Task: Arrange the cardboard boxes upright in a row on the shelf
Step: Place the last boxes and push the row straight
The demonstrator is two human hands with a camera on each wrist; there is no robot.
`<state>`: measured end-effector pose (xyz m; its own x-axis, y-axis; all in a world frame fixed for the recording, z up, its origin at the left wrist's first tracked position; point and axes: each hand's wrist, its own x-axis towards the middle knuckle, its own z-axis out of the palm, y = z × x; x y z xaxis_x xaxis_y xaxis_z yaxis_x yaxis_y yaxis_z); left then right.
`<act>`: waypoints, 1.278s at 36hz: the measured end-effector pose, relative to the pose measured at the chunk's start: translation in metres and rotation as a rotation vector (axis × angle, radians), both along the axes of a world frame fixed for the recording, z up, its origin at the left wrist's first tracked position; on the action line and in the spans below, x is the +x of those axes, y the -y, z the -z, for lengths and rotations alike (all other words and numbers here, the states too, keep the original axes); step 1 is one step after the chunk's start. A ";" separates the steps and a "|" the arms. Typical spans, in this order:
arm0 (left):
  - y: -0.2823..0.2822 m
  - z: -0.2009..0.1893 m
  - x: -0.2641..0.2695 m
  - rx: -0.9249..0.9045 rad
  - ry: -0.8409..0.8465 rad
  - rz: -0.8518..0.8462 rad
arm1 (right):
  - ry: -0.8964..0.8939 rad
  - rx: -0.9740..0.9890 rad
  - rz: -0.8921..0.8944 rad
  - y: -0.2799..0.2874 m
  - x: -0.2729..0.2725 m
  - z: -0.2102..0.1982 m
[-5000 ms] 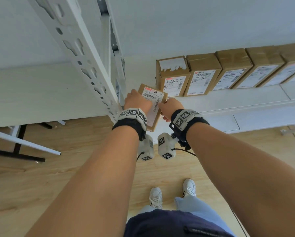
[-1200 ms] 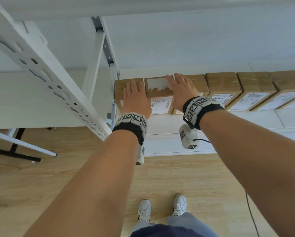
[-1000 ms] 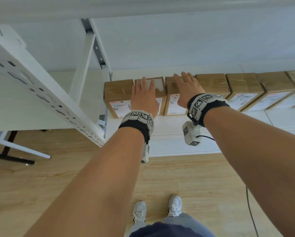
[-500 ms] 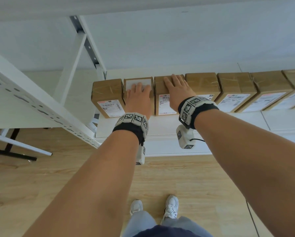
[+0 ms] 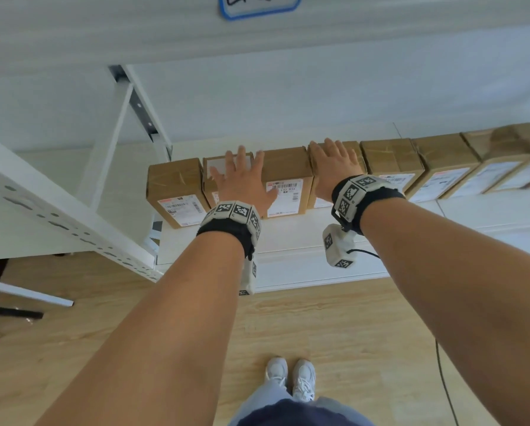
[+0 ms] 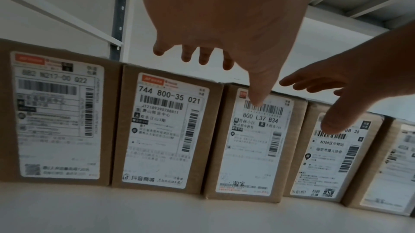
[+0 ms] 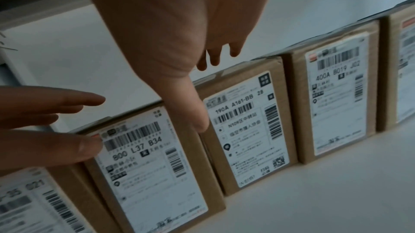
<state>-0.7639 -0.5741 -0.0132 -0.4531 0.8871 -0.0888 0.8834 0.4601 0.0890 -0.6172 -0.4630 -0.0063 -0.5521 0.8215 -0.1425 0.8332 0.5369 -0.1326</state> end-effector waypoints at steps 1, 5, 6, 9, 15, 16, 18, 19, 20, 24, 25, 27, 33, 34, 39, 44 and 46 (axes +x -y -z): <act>-0.002 -0.001 0.001 0.001 -0.006 0.014 | 0.007 0.000 0.015 -0.002 0.002 0.000; -0.013 0.000 0.005 0.008 0.000 0.087 | 0.035 -0.033 0.071 -0.012 0.009 0.000; -0.015 0.001 0.007 0.003 -0.001 0.104 | 0.033 -0.047 0.076 -0.014 0.010 0.002; -0.018 0.005 0.011 -0.016 0.011 0.131 | 0.020 -0.051 0.063 -0.014 0.011 0.006; -0.019 0.011 0.014 0.056 0.025 0.097 | -0.026 -0.015 0.044 -0.015 0.012 0.008; -0.019 0.012 0.014 0.060 0.026 0.096 | -0.027 -0.017 0.041 -0.015 0.013 0.007; -0.021 0.013 0.015 0.069 0.023 0.088 | -0.020 -0.017 0.038 -0.015 0.013 0.004; -0.022 0.014 0.016 0.073 0.021 0.082 | -0.012 -0.017 0.036 -0.015 0.012 0.002; -0.022 0.015 0.017 0.076 0.019 0.077 | -0.003 -0.020 0.033 -0.015 0.013 0.000; -0.024 0.018 0.021 0.075 0.004 0.055 | 0.018 -0.013 0.006 -0.016 0.015 -0.003; -0.025 0.017 0.023 0.070 0.004 0.046 | 0.015 -0.010 -0.006 -0.017 0.016 -0.004; -0.029 0.015 0.028 0.059 -0.002 0.024 | 0.004 -0.003 -0.025 -0.018 0.021 -0.005; -0.054 0.004 0.065 0.083 -0.004 0.038 | -0.025 0.036 -0.030 -0.032 0.048 -0.004; -0.060 0.001 0.073 0.081 0.008 0.044 | -0.019 0.044 -0.037 -0.037 0.056 -0.003; -0.091 0.000 0.120 0.044 0.006 0.082 | -0.014 0.055 -0.083 -0.067 0.103 -0.001; -0.116 0.008 0.168 0.045 -0.007 0.037 | 0.020 0.032 -0.105 -0.101 0.150 0.000; -0.123 0.011 0.179 0.056 -0.009 -0.005 | 0.028 0.030 -0.127 -0.110 0.164 0.002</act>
